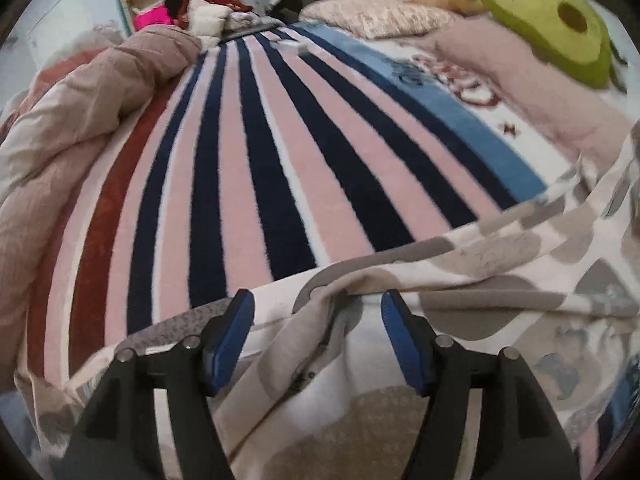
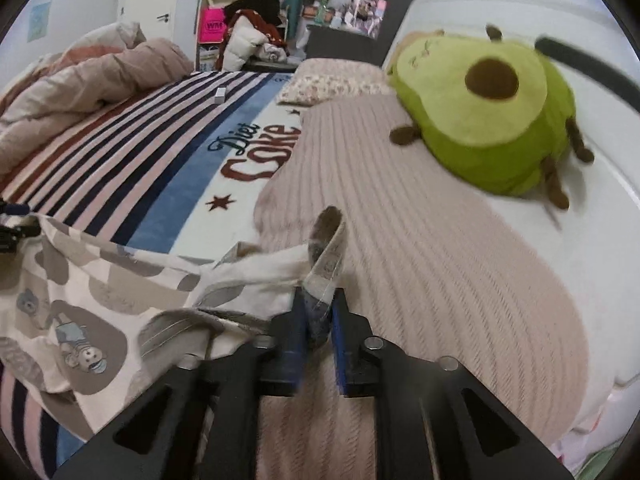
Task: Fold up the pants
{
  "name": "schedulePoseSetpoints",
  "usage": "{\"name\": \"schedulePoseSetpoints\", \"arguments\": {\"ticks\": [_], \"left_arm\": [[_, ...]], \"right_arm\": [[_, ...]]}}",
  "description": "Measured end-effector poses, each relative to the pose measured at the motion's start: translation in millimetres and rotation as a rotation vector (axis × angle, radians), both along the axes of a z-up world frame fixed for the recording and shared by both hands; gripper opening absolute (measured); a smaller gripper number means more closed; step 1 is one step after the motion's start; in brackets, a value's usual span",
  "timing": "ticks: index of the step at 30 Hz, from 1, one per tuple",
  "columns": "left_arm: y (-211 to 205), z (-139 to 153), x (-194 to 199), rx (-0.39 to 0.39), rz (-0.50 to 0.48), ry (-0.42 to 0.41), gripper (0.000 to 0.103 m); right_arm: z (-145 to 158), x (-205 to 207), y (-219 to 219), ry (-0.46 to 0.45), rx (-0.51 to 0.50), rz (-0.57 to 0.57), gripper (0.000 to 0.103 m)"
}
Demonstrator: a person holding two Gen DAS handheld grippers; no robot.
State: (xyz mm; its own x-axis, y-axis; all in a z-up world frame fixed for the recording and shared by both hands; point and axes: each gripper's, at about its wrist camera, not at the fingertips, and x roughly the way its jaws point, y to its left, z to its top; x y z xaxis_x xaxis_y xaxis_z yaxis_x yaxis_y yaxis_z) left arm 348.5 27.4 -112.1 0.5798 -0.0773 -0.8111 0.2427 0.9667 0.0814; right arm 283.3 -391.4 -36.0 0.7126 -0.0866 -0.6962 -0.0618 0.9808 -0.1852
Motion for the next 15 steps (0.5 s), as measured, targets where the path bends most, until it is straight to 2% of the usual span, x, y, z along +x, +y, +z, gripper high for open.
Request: {"name": "schedulePoseSetpoints", "arguments": {"ticks": [1, 3, 5, 7, 12, 15], "left_arm": [[1, 5, -5, -0.012, 0.001, -0.011, 0.062], [2, 17, -19, -0.041, -0.017, -0.031, 0.063], [3, 29, -38, -0.074, -0.032, -0.049, 0.065], [5, 40, -56, -0.112, -0.036, -0.065, 0.067], [11, 50, -86, -0.196, -0.024, -0.081, 0.067], [17, 49, -103, -0.25, -0.009, -0.097, 0.067]], "right_arm": [[4, -6, -1, -0.018, 0.025, -0.002, 0.051], [13, -20, -1, -0.042, 0.084, 0.014, 0.053], [16, -35, 2, -0.039, 0.151, 0.04, 0.066], [9, -42, 11, -0.001, 0.187, 0.079, 0.073], [-44, -30, 52, 0.135, 0.135, 0.183, 0.073], [-64, -18, 65, 0.137, 0.092, 0.18, 0.074]]}}
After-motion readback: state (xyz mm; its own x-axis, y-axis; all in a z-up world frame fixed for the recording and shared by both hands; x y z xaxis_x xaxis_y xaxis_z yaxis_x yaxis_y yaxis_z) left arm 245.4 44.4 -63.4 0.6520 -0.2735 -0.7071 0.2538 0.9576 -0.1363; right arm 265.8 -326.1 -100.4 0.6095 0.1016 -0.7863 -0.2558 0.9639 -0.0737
